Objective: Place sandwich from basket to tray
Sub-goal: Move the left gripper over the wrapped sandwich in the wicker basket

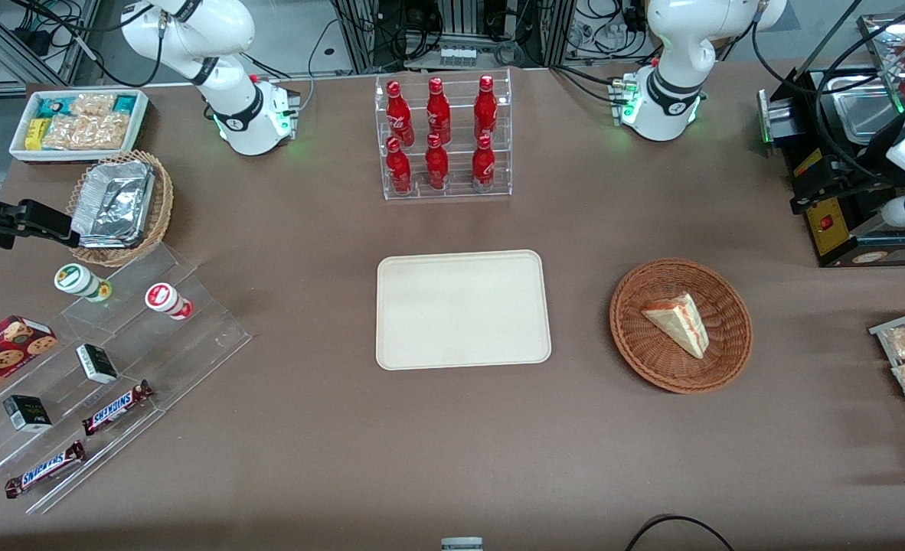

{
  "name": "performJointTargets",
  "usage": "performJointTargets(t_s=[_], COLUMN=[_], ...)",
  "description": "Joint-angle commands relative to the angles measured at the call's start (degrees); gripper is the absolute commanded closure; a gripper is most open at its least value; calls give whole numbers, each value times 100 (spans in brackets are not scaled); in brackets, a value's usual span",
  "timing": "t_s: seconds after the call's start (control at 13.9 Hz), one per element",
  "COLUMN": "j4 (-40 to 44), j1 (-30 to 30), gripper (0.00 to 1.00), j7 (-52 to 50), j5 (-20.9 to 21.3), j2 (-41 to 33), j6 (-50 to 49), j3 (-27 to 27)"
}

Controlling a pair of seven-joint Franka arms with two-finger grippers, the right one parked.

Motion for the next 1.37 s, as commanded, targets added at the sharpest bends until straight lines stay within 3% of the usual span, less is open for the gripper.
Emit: performJointTargets(t_s=[0.0,0.58,1.3], j4=[111,-292,-3429], j1=[19,-51,-175], gripper=[0,0,0], j7=[121,-10,-2309], j5=[25,86,16], j2=[23,699,374], j6=[-195,540,4327], j3=[-2,-20,-55])
